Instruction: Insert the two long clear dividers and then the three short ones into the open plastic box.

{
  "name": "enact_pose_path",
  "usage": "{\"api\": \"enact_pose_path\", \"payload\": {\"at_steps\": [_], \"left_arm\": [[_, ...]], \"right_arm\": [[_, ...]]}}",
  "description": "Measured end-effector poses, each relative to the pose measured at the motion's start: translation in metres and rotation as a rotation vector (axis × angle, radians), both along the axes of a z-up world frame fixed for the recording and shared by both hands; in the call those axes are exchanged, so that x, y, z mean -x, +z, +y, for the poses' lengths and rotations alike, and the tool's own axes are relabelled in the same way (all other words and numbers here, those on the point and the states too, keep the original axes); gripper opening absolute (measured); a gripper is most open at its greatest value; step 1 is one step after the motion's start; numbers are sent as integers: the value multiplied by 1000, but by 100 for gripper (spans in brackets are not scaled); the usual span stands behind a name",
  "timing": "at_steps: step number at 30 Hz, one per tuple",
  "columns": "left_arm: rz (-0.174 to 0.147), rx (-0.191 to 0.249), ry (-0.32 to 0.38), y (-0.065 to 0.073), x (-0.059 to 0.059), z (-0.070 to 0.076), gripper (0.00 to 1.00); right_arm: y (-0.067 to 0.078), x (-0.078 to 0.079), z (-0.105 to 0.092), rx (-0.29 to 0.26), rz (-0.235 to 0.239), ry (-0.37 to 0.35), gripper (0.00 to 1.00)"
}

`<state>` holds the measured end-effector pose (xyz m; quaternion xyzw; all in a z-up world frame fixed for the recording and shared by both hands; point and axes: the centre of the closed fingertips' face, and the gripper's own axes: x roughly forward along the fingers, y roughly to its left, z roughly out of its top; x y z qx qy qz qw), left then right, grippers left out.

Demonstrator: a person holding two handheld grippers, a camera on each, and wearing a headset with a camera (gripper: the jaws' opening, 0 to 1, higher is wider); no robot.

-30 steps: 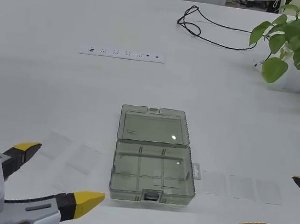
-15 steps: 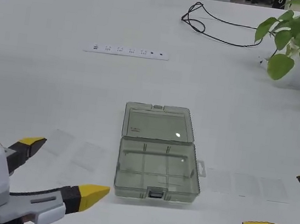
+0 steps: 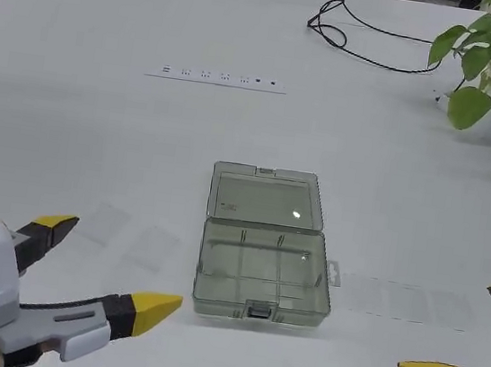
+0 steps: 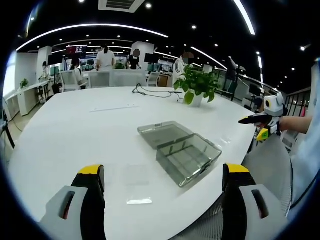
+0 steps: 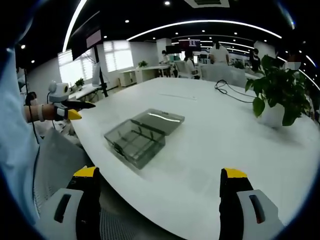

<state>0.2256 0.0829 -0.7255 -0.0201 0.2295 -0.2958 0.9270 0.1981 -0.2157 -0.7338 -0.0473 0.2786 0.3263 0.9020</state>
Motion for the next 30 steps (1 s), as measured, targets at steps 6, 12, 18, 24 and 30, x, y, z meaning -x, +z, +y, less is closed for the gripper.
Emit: {"api": "enact_pose_path", "payload": {"at_steps": [6,12,18,24,30], "left_arm": [[6,11,25,7,-1,3,100],[18,6,24,15,2,0,100],[7,20,37,17,2,-6,100],[22,4,55,16,7,-5,100],[22,-9,61,11,4,-2,99]], "right_arm": [[5,0,1,13,11,9,100],[12,4,5,10,29,36,100],[20,8,-3,17,11,46,100],[21,14,-9,21,13,62,100],[26,15,-13,-3,-9,32,100]]}}
